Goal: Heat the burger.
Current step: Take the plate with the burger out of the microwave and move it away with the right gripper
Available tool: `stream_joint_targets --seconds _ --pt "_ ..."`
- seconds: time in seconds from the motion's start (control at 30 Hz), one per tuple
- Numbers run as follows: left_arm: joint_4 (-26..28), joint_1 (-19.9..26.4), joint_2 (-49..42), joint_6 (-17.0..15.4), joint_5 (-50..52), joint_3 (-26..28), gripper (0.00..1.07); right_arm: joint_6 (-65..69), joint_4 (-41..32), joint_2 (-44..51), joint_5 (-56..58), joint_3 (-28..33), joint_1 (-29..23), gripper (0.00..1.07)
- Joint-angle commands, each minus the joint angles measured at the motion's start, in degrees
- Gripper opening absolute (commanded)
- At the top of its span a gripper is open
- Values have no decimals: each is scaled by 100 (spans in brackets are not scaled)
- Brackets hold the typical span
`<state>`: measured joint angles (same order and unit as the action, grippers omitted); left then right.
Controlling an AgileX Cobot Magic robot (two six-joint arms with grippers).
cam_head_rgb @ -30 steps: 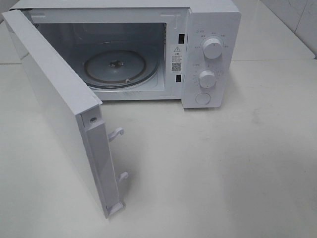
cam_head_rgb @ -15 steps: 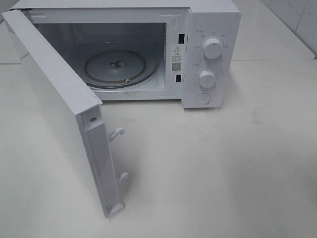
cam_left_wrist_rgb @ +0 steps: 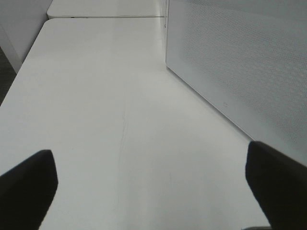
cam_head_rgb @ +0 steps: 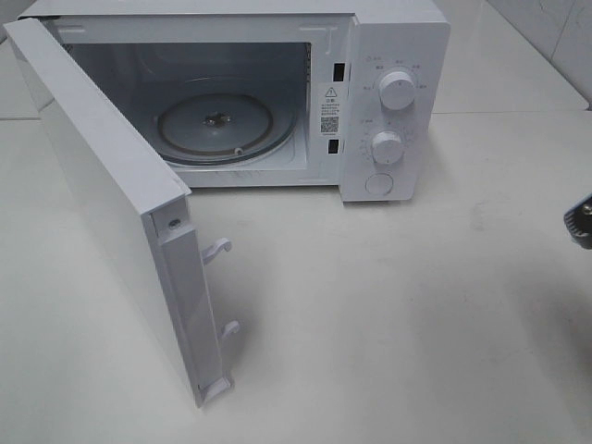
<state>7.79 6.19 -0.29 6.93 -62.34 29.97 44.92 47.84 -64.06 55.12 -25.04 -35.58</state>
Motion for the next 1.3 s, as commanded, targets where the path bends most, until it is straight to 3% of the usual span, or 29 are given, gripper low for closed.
stream_joint_targets --seconds 0.03,0.37,0.77,1.17,1.3 --pt "46 6 -92 -17 74 -17 100 413 418 -607 120 -252 23 2" --pt "46 6 -92 -17 74 -17 100 831 413 -1662 -229 -395 29 3" --pt "52 6 -92 -17 74 -17 100 1988 1117 -2905 -1215 -395 900 5" --pt "52 6 -92 -17 74 -17 100 3060 1684 -3661 -1220 -395 1232 7" --pt "52 6 -92 -17 74 -17 100 3151 1719 -3713 -1226 -395 1226 14"
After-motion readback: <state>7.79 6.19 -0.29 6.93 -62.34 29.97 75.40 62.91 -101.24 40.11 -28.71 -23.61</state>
